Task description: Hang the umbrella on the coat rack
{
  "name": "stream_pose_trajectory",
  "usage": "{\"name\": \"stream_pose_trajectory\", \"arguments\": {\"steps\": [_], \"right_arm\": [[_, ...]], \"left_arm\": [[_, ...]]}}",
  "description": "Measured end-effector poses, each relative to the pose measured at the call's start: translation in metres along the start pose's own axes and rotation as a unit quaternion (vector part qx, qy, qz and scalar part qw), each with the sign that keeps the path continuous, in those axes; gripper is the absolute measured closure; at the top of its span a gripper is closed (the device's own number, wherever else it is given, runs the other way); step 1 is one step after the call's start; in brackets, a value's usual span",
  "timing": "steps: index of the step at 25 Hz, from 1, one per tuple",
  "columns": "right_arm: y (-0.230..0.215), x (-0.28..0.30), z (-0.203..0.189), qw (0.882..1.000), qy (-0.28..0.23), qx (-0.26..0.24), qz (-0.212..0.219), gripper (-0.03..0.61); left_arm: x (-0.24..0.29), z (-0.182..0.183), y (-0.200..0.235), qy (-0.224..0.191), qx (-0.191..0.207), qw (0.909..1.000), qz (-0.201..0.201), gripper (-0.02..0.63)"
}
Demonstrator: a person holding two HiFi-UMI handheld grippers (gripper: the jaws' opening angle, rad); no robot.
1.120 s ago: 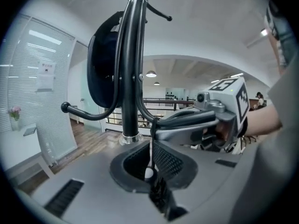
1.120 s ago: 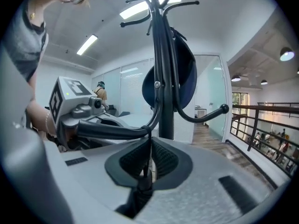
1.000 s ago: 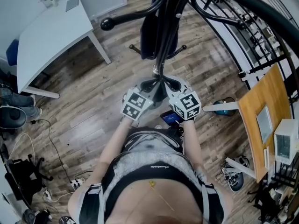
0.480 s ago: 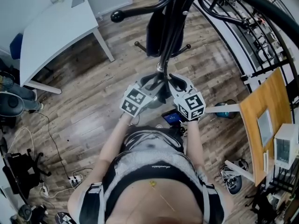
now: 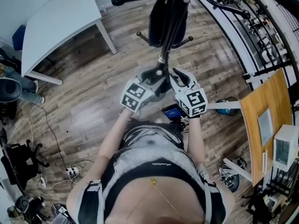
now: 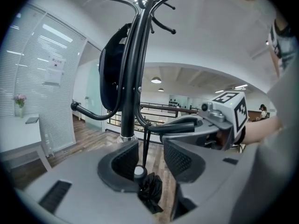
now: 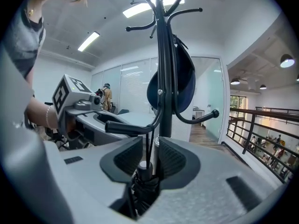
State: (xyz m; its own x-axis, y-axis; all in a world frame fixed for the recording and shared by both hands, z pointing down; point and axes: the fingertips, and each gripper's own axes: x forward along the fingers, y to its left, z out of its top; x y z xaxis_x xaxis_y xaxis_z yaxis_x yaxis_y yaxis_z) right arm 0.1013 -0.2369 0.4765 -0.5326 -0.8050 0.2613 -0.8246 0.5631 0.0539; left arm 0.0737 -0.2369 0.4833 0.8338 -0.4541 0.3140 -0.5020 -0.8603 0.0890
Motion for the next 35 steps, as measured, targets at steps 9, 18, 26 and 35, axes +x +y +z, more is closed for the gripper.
{"name": "stream_pose_trajectory", "arguments": {"steps": [9,18,26,35], "right_arm": [[0.012,-0.023,-0.009,1.0,0.015,-0.024,-0.005,0.497],[0.023,-0.049,-0.006,0.999,0.001,-0.035,0.006,0.569],[0.048,-0.063,-0.005,0.999,-0.005,-0.016,0.033,0.571],[0.076,-0.073,0.013,1.0,-0.013,-0.02,0.003,0.58]], "left_arm": [[-0.018,-0.009,-0.023,0.008,-0.018,0.9996,0.02,0.552],[-0.029,-0.002,-0.056,-0.031,-0.034,0.9971,0.061,0.592],[-0.048,0.0,-0.069,-0.072,-0.047,0.9915,0.098,0.595],[-0.085,0.011,-0.076,-0.099,-0.031,0.9898,0.097,0.6]]}}
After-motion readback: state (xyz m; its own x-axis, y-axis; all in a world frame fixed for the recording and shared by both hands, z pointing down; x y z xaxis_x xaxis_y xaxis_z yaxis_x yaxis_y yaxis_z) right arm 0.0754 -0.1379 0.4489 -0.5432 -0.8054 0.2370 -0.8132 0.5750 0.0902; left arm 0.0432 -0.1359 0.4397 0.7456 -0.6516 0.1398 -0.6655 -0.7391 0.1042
